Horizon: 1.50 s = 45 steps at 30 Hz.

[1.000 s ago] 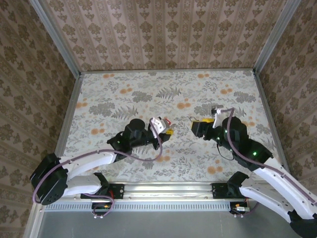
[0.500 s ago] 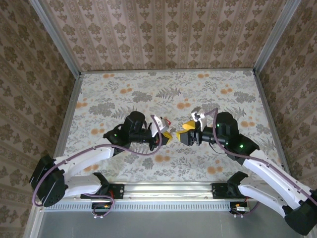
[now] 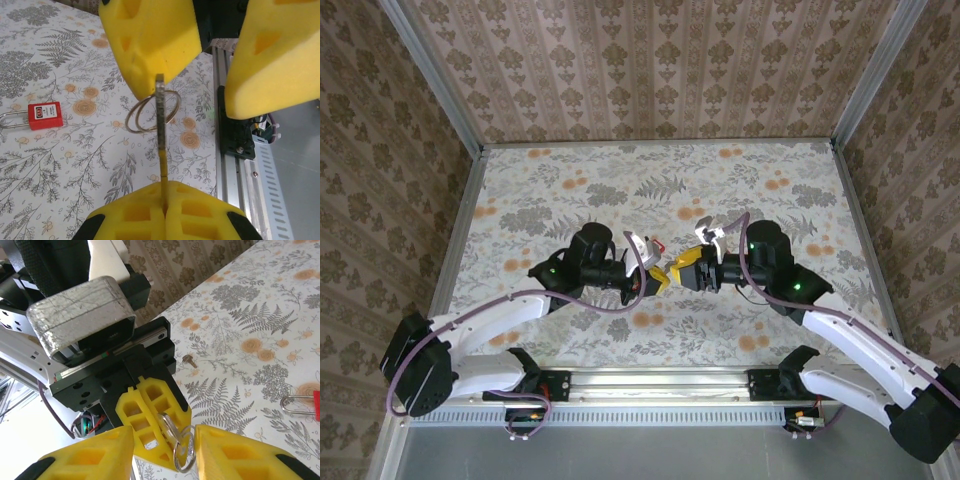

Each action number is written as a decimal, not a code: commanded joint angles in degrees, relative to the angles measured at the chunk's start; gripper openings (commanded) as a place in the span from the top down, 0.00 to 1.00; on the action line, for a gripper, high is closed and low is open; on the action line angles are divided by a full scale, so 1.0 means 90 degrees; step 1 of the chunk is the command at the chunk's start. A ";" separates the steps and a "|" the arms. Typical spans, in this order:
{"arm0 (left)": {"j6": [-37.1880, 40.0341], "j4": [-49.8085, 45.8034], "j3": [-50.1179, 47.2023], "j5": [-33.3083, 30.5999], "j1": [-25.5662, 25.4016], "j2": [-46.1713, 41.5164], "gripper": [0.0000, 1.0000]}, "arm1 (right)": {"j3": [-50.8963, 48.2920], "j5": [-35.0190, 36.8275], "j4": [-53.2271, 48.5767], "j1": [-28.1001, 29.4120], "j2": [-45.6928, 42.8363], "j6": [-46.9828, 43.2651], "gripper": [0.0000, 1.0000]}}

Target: Unlock with the key

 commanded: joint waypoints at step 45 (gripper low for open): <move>-0.0434 0.1447 -0.0761 -0.2018 0.0256 -0.0717 0.24 | 0.0121 0.1264 0.0026 0.0047 -0.0491 0.0261 0.98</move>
